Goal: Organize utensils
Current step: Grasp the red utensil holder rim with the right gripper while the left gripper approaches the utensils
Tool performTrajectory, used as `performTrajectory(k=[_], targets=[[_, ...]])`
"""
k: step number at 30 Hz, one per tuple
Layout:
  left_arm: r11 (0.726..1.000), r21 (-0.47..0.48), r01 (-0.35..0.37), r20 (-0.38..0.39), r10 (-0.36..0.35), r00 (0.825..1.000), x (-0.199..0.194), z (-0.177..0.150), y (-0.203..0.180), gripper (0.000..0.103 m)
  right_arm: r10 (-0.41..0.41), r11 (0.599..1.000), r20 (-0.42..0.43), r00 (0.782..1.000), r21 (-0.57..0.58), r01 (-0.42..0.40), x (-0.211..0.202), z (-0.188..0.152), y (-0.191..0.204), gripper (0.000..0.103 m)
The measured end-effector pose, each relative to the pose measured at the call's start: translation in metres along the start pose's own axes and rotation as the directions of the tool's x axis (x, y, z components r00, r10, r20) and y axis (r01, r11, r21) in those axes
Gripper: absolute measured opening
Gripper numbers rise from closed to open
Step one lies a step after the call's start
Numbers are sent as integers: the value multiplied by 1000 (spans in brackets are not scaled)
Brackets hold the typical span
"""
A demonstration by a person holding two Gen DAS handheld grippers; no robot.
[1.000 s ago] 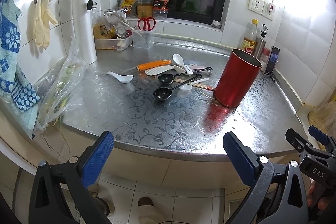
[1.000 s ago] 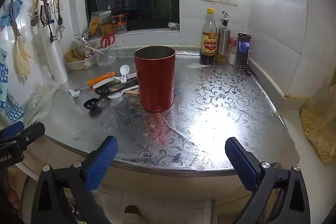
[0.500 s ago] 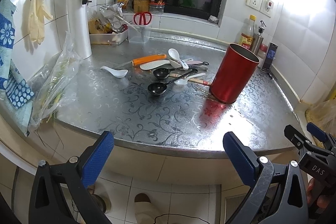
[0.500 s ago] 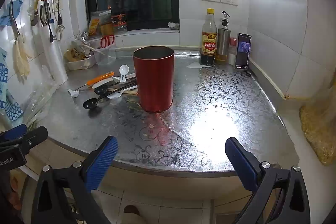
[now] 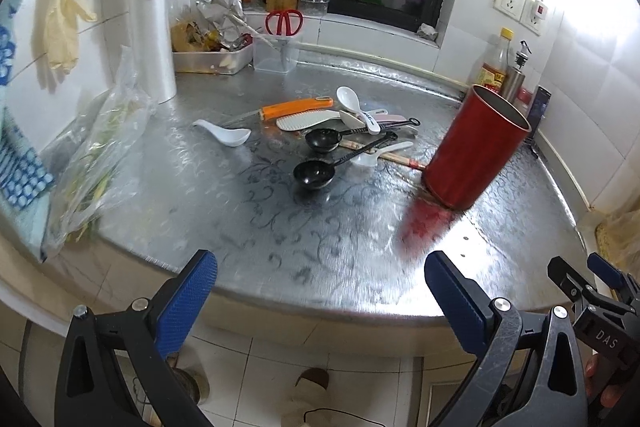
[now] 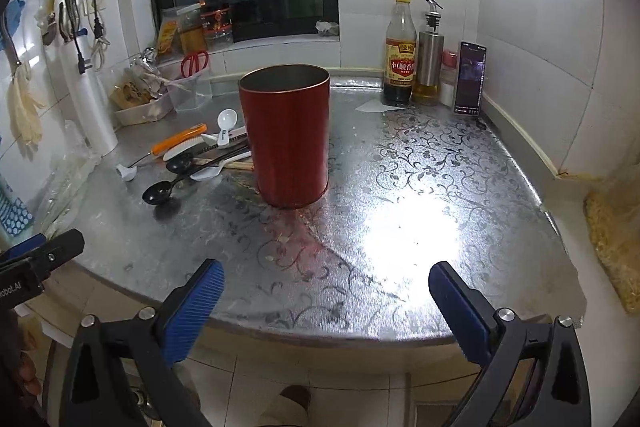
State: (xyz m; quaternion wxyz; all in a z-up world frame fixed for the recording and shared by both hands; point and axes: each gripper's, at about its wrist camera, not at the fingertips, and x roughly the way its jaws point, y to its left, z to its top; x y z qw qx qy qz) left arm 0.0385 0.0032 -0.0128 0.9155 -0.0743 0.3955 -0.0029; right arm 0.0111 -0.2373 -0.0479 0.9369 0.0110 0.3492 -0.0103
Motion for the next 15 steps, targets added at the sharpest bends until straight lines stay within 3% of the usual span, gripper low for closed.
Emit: performTrajectory(k=[15], targets=[[999, -26, 36, -27, -36, 999, 91, 84, 12, 103, 19, 999, 8, 1000, -29, -18, 90, 75, 22, 103]])
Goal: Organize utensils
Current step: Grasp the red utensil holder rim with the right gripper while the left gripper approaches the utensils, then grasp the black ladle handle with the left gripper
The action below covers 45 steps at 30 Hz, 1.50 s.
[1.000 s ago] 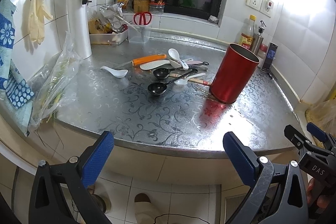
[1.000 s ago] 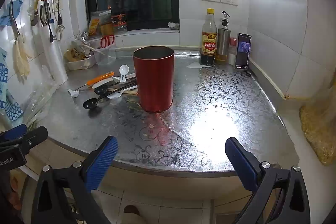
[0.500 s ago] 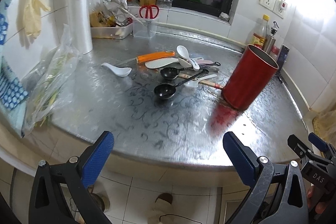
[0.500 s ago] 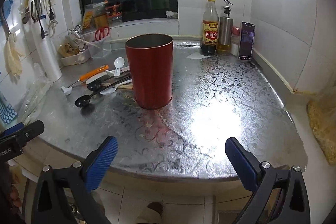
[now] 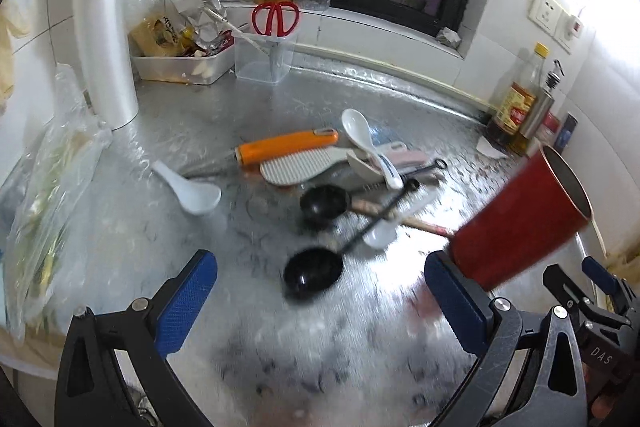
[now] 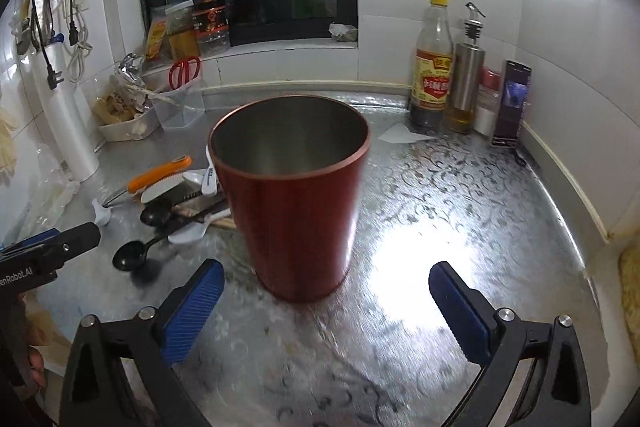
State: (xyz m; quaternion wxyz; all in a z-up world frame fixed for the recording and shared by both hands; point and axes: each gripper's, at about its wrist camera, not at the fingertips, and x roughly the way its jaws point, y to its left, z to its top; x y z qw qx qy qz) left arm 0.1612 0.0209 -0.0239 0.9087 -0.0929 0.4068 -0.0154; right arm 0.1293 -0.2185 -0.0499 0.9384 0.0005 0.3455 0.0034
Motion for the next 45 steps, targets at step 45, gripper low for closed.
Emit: performTrajectory(k=[45], targets=[[986, -164, -31, -280, -16, 960, 72, -5, 25, 63, 167, 980, 80, 983, -124, -157, 51, 31, 5, 92]])
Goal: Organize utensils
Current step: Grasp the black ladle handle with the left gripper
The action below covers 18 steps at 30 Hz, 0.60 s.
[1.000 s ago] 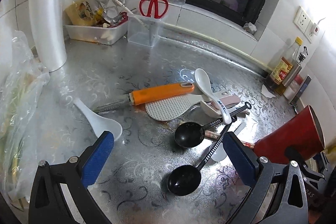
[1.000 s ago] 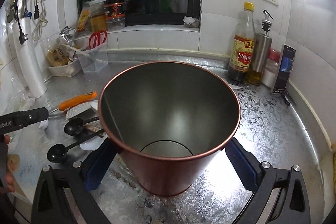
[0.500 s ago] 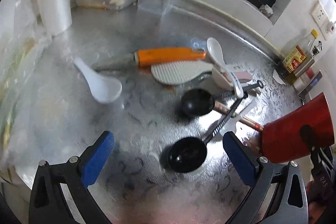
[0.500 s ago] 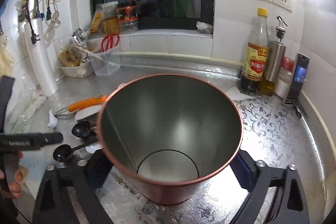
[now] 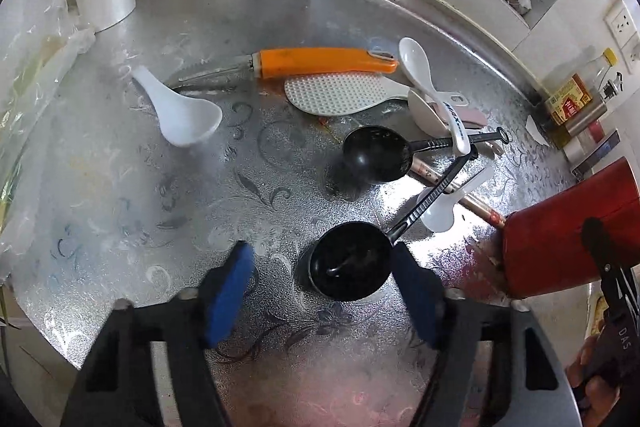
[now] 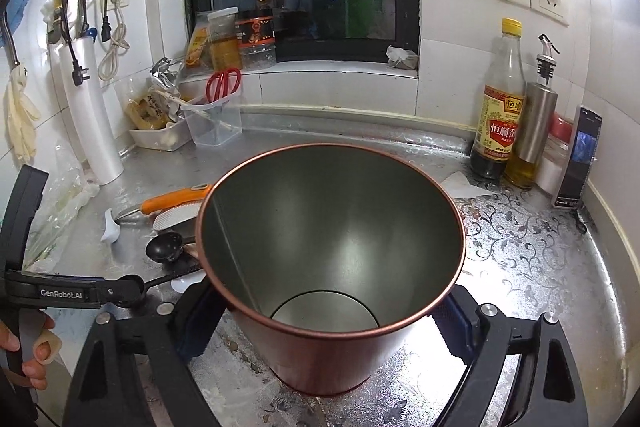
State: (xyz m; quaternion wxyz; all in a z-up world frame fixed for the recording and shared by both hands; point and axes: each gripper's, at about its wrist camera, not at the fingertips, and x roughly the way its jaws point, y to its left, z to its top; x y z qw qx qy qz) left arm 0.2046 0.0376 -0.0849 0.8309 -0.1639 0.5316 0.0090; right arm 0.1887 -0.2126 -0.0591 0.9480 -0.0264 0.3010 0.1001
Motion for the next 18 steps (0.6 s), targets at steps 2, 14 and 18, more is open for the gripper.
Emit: performTrajectory(k=[2, 14, 18], targets=[[1000, -2, 1, -2, -1, 1000, 1, 1, -1, 54, 3, 1000, -1, 1000, -1, -3, 0, 0, 0, 92], [999, 12, -38, -7, 38, 999, 3, -2, -7, 8, 7, 1000, -1, 1000, 0, -7, 1, 0, -2, 92], [999, -22, -35, 38, 36, 999, -5, -1, 4, 8, 5, 1000, -1, 1000, -1, -5, 1, 0, -2, 92]])
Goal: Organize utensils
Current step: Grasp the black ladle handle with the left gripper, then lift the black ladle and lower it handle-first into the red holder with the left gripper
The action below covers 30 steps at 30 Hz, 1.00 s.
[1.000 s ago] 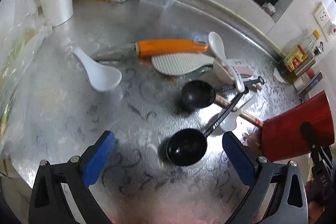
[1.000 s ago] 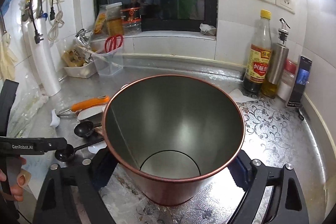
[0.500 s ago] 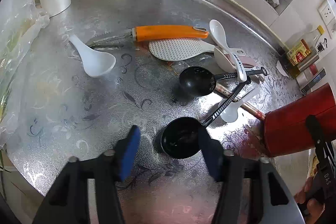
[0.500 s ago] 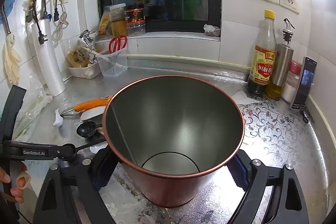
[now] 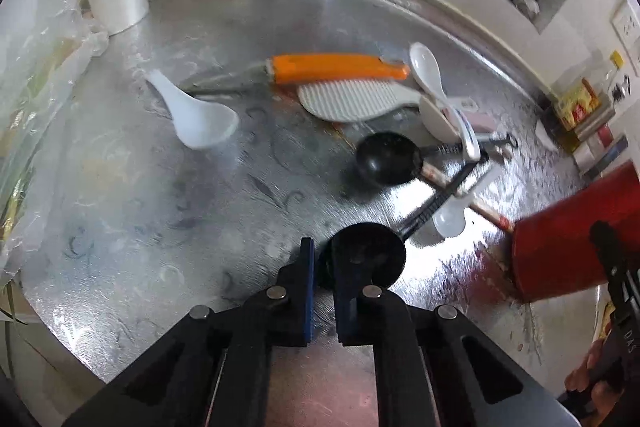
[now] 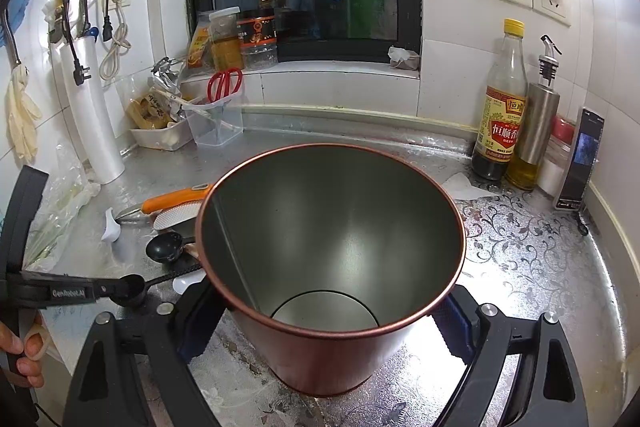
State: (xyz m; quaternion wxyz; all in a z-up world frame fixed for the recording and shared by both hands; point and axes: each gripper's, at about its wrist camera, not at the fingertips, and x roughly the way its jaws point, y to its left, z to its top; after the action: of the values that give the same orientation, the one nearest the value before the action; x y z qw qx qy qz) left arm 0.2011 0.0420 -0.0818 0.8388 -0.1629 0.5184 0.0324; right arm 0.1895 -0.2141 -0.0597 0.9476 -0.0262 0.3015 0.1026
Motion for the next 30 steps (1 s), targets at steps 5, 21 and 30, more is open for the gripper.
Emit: performTrajectory(k=[5, 21, 30], targets=[[999, -51, 18, -8, -19, 1000, 0, 2, 16, 8, -3, 1000, 1, 1000, -3, 3, -1, 0, 1, 92], [993, -93, 66, -73, -73, 995, -2, -11, 20, 27, -17, 1000, 0, 1000, 3, 17, -1, 1, 3, 92], [997, -51, 58, -33, -60, 998, -3, -9, 6, 5, -18, 1000, -2, 1000, 3, 18, -1, 1, 2, 92]])
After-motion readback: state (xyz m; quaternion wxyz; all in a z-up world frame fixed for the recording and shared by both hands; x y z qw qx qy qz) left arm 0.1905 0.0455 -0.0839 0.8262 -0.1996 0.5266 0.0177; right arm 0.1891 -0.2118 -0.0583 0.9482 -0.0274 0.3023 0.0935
